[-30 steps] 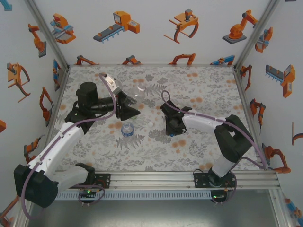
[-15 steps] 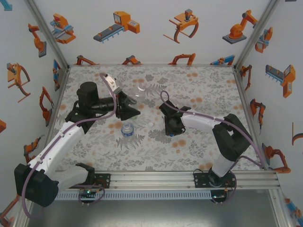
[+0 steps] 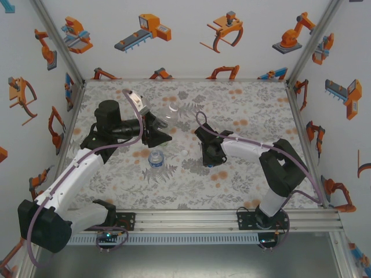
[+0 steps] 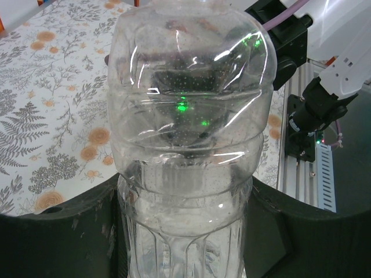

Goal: Screw on the bottle caps

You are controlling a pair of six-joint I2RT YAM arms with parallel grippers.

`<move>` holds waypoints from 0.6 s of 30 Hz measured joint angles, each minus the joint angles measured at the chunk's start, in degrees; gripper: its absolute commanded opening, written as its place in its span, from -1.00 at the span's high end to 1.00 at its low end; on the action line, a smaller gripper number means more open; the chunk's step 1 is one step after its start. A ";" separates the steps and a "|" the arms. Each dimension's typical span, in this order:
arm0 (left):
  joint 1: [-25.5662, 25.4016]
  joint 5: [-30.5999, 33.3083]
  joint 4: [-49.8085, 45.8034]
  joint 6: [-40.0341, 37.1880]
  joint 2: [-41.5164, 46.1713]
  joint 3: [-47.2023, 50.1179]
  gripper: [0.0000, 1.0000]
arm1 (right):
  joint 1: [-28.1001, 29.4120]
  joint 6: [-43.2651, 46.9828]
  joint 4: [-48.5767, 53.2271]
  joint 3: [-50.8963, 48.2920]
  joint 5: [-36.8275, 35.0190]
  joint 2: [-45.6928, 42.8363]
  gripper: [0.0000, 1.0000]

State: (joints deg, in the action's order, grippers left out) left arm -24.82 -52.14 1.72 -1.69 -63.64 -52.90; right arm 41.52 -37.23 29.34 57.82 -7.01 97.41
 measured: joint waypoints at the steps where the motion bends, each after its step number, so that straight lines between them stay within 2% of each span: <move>1: 0.00 0.00 0.00 -0.02 0.00 -0.02 1.00 | 0.00 0.00 -0.02 0.00 0.00 0.00 0.41; 8: 0.00 0.31 -0.76 -0.52 0.00 -0.24 1.00 | 0.20 1.33 0.39 0.00 -0.39 -2.60 0.62; 12: -0.07 0.66 -2.75 -1.95 0.00 -1.20 1.00 | 0.33 3.13 1.49 -0.02 -1.18 -8.98 0.69; 18: -1.95 2.21 -6.01 -5.55 0.02 -2.32 1.00 | 0.33 8.61 2.34 0.02 -1.36 -19.43 0.89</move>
State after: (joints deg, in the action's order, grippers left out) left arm -26.76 -49.93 -4.29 -7.25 -63.61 -55.22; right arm 41.85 -28.62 31.68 57.84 -8.36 77.97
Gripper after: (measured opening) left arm 0.573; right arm 0.347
